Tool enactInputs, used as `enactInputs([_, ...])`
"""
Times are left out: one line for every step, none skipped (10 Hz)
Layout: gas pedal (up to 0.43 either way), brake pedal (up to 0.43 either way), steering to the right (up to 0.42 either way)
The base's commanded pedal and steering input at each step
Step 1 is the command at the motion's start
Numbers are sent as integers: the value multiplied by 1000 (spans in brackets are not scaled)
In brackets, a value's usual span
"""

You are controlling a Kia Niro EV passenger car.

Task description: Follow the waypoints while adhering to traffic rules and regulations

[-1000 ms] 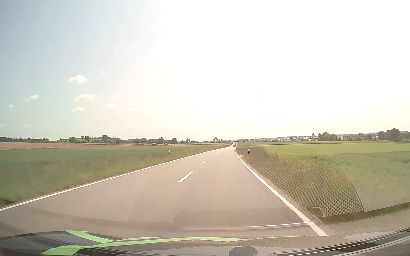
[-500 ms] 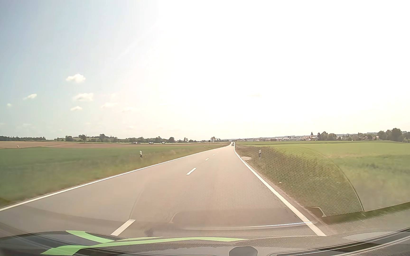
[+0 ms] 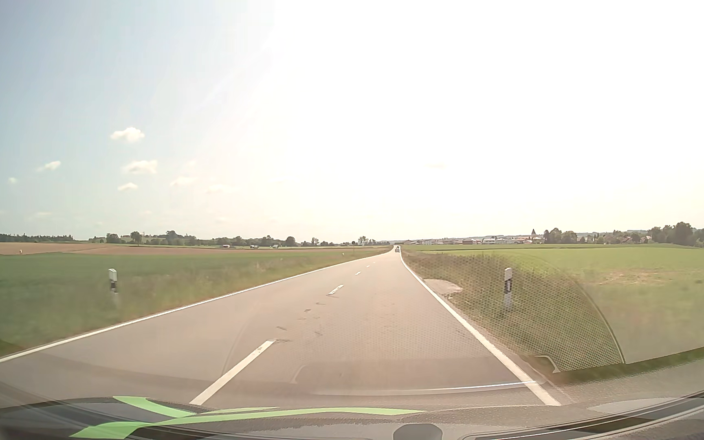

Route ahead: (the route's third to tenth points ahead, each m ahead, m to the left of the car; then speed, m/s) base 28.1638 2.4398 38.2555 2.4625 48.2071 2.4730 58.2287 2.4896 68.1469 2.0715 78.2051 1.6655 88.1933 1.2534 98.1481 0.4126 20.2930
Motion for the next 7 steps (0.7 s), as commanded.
enactInputs([157, 0, 1])
enactInputs([130, 0, 1])
enactInputs([130, 0, 1])
enactInputs([130, 0, 1])
enactInputs([130, 0, 1])
enactInputs([138, 0, 1])
enactInputs([138, 0, 1])
